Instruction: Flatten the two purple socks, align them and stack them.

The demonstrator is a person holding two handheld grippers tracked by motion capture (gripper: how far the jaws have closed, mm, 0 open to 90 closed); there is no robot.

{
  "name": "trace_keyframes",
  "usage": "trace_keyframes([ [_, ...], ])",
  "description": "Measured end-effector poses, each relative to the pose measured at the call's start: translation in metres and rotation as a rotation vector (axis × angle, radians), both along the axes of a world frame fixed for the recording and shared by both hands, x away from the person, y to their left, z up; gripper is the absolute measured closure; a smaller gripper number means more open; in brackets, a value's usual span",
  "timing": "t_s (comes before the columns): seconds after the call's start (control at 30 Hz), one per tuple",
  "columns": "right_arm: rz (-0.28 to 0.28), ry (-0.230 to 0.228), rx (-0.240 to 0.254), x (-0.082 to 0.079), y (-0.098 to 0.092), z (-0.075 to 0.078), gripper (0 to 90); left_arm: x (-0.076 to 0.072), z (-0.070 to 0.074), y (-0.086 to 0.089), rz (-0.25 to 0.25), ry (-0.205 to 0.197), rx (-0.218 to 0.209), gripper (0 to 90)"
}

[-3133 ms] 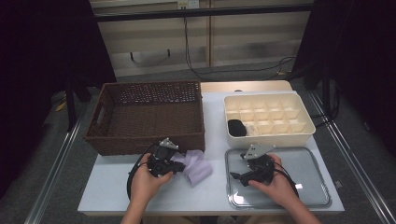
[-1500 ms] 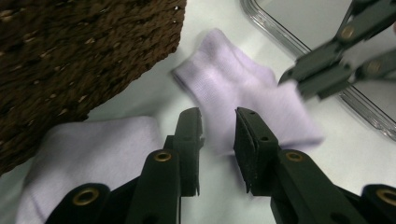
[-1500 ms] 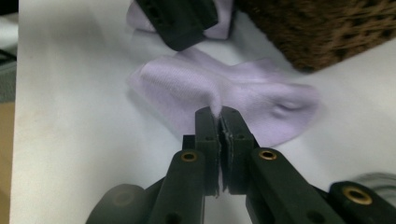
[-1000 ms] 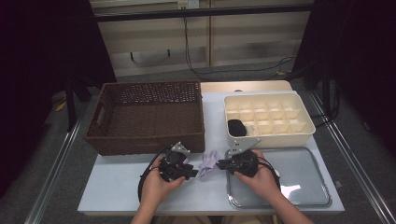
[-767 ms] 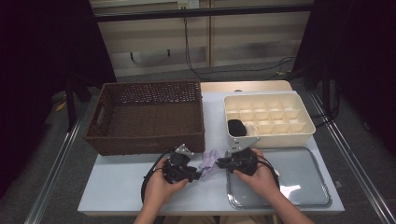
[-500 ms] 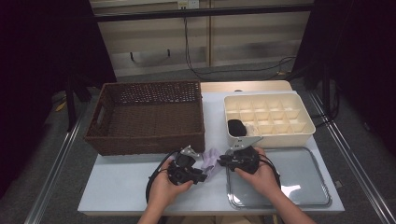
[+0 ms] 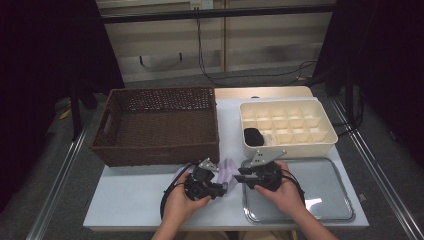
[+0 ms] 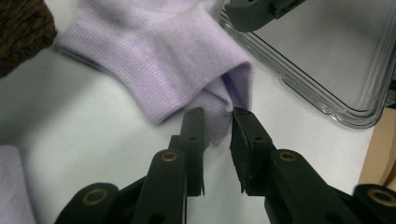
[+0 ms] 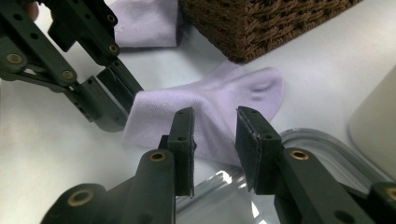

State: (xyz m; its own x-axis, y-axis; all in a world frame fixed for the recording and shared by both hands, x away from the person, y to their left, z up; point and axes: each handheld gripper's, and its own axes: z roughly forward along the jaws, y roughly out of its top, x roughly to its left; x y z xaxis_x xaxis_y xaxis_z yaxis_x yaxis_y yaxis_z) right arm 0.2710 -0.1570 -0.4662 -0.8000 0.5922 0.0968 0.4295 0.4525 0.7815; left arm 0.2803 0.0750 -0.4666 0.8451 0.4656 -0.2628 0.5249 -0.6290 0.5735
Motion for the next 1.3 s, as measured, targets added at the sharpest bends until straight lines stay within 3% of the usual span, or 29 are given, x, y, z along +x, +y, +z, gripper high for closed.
trace_keyframes([
  [0.13,0.001,0.007,0.011,-0.005,-0.004,0.0,67.6,0.0,-0.001,-0.003,-0.002,0.0,0.007,87.7],
  [0.3,0.037,0.035,-0.013,-0.01,0.0,-0.005,67.7,0.0,0.001,-0.005,-0.036,-0.011,0.03,89.0],
  [0.47,0.063,0.039,-0.02,-0.011,0.007,-0.006,68.1,-0.003,-0.002,-0.011,-0.019,0.005,-0.03,89.2],
  [0.53,0.063,0.03,-0.015,-0.011,0.01,-0.005,67.6,-0.004,-0.001,-0.013,-0.027,-0.016,-0.015,89.2],
  [0.63,0.058,0.024,-0.009,-0.01,0.01,-0.005,66.7,-0.004,-0.001,-0.014,-0.025,-0.021,-0.031,88.9],
  [0.7,0.051,0.024,-0.003,-0.01,0.008,-0.005,66.4,-0.005,0.0,-0.014,-0.017,-0.045,-0.016,86.4],
  [0.8,0.043,0.023,-0.004,-0.01,0.004,-0.006,65.6,-0.005,0.004,-0.009,0.004,-0.075,-0.005,72.8],
  [0.93,0.036,0.025,0.011,-0.01,-0.001,-0.005,64.0,-0.003,0.008,0.003,0.03,-0.095,0.017,66.3],
  [1.07,0.029,0.033,0.034,-0.012,0.002,-0.003,61.5,-0.001,0.01,0.014,0.06,-0.106,0.022,63.5],
  [1.17,0.044,0.034,0.042,-0.013,0.007,-0.001,58.9,0.001,0.011,0.018,0.087,-0.11,0.002,61.7],
  [1.3,0.053,0.038,0.036,-0.012,0.019,-0.002,56.4,0.003,0.01,0.02,0.092,-0.122,0.012,60.9],
])
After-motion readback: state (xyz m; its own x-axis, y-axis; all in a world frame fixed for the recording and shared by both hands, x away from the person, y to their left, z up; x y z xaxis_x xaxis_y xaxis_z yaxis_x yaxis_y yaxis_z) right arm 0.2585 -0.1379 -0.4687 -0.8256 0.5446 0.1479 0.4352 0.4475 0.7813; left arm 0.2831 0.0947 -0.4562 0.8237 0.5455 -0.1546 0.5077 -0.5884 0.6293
